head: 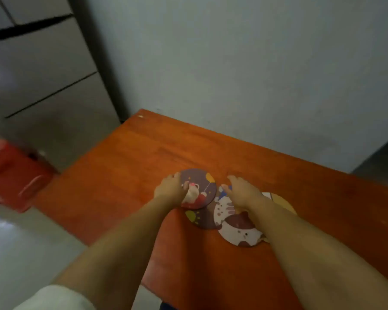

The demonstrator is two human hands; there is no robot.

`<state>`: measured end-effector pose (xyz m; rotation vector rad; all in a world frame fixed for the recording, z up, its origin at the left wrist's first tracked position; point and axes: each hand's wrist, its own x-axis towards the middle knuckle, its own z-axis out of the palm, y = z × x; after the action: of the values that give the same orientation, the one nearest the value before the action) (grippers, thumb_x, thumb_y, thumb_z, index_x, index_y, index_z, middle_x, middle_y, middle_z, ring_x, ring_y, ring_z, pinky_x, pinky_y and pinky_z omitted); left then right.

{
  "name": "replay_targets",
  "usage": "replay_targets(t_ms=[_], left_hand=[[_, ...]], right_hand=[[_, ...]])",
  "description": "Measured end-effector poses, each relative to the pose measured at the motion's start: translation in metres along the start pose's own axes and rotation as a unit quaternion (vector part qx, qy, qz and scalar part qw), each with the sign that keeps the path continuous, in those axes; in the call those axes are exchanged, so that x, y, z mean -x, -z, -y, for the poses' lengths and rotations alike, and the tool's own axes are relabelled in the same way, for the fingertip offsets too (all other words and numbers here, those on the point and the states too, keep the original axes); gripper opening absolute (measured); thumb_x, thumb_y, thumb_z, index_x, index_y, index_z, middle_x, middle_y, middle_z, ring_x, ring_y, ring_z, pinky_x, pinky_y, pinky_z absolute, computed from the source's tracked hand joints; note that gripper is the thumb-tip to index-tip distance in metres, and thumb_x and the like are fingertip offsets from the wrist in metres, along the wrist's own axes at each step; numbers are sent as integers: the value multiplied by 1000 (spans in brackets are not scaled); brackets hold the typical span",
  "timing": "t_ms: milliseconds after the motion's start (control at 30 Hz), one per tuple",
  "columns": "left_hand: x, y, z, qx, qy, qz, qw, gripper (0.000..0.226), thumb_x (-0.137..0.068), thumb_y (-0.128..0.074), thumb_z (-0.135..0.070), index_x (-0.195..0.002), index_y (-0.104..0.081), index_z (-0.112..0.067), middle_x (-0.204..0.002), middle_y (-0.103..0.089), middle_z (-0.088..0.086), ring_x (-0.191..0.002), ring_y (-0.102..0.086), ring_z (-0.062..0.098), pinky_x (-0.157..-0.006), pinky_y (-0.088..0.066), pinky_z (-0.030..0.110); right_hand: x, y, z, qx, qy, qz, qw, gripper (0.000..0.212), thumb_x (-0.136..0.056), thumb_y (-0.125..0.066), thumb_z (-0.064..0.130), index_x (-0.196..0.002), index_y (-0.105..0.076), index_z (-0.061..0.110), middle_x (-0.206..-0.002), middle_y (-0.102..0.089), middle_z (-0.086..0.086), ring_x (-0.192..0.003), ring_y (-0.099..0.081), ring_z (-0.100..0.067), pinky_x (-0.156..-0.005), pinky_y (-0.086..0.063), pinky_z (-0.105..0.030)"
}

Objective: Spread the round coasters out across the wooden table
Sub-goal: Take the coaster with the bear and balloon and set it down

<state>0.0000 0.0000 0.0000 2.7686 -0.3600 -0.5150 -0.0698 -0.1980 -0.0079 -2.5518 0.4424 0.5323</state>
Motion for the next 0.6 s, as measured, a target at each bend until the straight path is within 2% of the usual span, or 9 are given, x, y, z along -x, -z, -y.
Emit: replay_targets(t_ms=[200,300,467,600], left_hand=[[-59,7,31,-28,-29,84,996,53,-94,-51,-37,-136,-41,-7,-138,-47,20,-128,-46,38,-101,-44,50],[-74,-5,37,-21,-6,109,994,55,-90,-57,-40,-135,-43,-10,-139,-44,18,-131,-43,38,-102,-42,49],[-86,-28,37,-1,52,82,995,46,-91,-58,-26,-130,-45,-6,-140,-40,16,-134,-37,35,-103,-42,46],[-93,-33,30,35,85,88,992,45,-90,-59,-17,-130,-43,-3,-141,-38,21,-133,-37,39,-104,-41,47]], right_hand=[[-30,-26,35,-3,-65,28,997,59,-100,-45,35,-150,-23,13,-154,-28,-15,-132,-42,-38,-106,-42,-49],[-41,-37,45,11,-97,16,995,61,-98,-49,35,-149,-25,12,-150,-30,-16,-130,-41,-38,-104,-44,-50],[-58,-50,48,-41,-155,-10,987,58,-96,-54,30,-144,-31,8,-147,-30,-17,-130,-41,-40,-103,-44,-52],[-68,-53,48,-78,-185,-24,979,51,-94,-58,26,-136,-38,6,-141,-36,-18,-124,-45,-40,-101,-44,-54]])
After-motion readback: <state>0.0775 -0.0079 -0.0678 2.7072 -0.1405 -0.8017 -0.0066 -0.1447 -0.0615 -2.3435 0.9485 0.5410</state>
